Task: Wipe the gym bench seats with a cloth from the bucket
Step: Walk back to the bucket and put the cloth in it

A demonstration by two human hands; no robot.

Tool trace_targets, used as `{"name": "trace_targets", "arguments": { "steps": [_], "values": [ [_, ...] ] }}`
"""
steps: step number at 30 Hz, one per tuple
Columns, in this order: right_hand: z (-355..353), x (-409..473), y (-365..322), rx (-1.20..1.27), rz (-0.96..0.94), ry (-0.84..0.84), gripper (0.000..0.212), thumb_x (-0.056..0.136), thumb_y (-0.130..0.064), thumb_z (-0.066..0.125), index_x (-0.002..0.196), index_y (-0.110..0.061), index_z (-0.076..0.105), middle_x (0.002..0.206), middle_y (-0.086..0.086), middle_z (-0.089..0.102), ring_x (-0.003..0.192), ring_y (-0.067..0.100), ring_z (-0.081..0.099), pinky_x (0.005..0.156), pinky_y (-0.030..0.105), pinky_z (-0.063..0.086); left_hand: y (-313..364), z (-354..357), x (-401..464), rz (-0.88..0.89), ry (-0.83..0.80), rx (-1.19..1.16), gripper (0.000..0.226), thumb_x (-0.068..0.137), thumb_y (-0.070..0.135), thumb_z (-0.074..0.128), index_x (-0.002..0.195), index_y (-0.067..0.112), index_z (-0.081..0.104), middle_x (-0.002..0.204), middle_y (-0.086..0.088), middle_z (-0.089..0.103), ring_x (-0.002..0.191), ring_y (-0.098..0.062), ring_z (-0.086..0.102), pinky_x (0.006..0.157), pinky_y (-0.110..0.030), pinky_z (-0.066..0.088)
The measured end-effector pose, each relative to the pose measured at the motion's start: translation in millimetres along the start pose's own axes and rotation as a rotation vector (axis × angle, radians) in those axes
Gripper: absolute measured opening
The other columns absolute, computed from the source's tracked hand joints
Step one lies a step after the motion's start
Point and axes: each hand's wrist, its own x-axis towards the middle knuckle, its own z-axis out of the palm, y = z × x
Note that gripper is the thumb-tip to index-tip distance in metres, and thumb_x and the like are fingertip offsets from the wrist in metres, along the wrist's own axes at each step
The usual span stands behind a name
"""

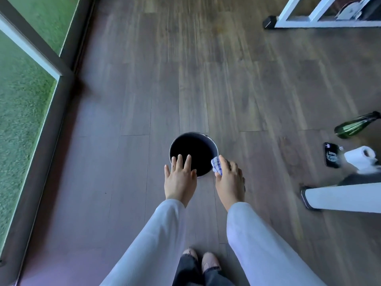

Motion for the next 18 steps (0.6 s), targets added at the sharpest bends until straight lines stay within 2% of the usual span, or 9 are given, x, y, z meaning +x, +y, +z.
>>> {"name": "trace_targets", "arguments": {
  "steps": [7, 10, 13, 18],
  "values": [
    [100, 47, 44, -0.025, -0.143, -0.003, 0.051, 0.087, -0.014, 0.056, 0.136, -0.019, 0.041, 0.125, 0.010, 0.049, 0.109, 0.034, 0.047, 0.087, 0.042, 0.040, -34, 95, 60, -0.024, -0.032, 0.008, 0.051, 0.100, 0.030, 0.029, 0.148, 0.020, 0.014, 0.154, -0.005, 0.015, 0.143, -0.022, 0.007, 0.115, -0.042, 0.008],
    [136, 61, 57, -0.041, -0.223, 0.036, 0.049, 0.080, -0.010, 0.066, 0.127, -0.012, 0.052, 0.112, 0.016, 0.058, 0.095, 0.039, 0.054, 0.075, 0.044, 0.047, -46, 130, 79, -0.037, -0.066, 0.009, 0.051, 0.100, 0.031, 0.028, 0.148, 0.021, 0.013, 0.156, -0.005, 0.011, 0.144, -0.022, 0.005, 0.116, -0.043, 0.007],
    [166, 76, 67, -0.050, -0.284, 0.120, 0.046, 0.072, -0.012, 0.075, 0.116, -0.008, 0.060, 0.098, 0.016, 0.063, 0.082, 0.038, 0.058, 0.065, 0.041, 0.051, -55, 161, 90, -0.039, -0.104, 0.026, 0.051, 0.101, 0.031, 0.027, 0.148, 0.021, 0.012, 0.157, -0.004, 0.009, 0.145, -0.022, 0.003, 0.116, -0.044, 0.006],
    [201, 97, 74, -0.048, -0.342, 0.190, 0.040, 0.072, -0.012, 0.075, 0.110, -0.009, 0.063, 0.092, 0.015, 0.063, 0.080, 0.035, 0.057, 0.067, 0.037, 0.053, -69, 200, 100, -0.055, -0.148, 0.035, 0.053, 0.101, 0.032, 0.027, 0.149, 0.022, 0.008, 0.158, -0.004, 0.001, 0.145, -0.021, -0.002, 0.116, -0.044, 0.003]
  ]
}}
